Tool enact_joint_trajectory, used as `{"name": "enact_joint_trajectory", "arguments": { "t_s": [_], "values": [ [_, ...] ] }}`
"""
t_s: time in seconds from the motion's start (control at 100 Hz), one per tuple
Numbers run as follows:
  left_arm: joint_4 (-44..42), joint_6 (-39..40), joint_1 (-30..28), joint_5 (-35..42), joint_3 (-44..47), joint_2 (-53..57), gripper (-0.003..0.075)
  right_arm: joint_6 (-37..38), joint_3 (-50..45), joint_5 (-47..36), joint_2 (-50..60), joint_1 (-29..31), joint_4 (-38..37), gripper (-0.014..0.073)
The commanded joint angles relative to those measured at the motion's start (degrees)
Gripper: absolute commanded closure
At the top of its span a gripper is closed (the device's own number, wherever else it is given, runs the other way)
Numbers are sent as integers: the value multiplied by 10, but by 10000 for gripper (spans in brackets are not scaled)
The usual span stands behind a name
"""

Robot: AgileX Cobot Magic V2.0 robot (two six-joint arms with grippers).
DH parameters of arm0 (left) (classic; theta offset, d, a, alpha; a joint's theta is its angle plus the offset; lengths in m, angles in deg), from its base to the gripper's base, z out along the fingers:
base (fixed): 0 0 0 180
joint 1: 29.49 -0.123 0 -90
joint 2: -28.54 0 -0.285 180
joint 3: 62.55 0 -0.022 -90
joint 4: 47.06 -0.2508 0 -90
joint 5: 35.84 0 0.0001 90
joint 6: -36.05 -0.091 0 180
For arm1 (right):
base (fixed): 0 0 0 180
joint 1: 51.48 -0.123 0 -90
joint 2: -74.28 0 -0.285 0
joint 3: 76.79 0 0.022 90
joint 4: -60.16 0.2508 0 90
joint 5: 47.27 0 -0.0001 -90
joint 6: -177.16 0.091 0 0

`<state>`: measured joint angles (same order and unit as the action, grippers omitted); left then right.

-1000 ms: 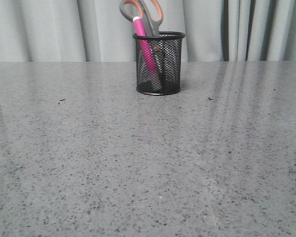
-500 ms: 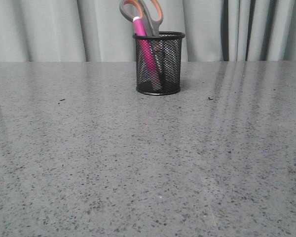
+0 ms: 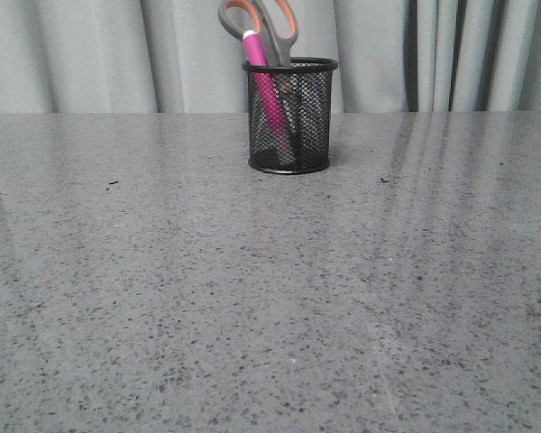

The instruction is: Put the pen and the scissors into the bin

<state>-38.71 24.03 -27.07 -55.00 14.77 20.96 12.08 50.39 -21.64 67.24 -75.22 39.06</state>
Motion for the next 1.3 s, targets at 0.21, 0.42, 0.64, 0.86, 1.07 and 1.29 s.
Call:
{"name": "enact_joint_trajectory", "arguments": {
  "t_s": [0.21,0.42,0.64,0.86,1.07,1.29],
  "values": [
    [11,6,-1,27,25,19,739,43,-34,-28,9,39,35,670],
    [11,6,-1,27,25,19,739,-113,-164,-165,6,177,214,670],
    [11,6,-1,27,25,19,739,-179,-260,-207,9,274,233,670],
    [11,6,-1,27,25,19,739,-179,-259,-89,9,279,230,670],
    [11,6,-1,28,25,19,739,-179,-259,-96,9,279,230,670],
    [11,6,-1,28,25,19,739,-179,-259,-97,9,279,230,670]
  ]
}}
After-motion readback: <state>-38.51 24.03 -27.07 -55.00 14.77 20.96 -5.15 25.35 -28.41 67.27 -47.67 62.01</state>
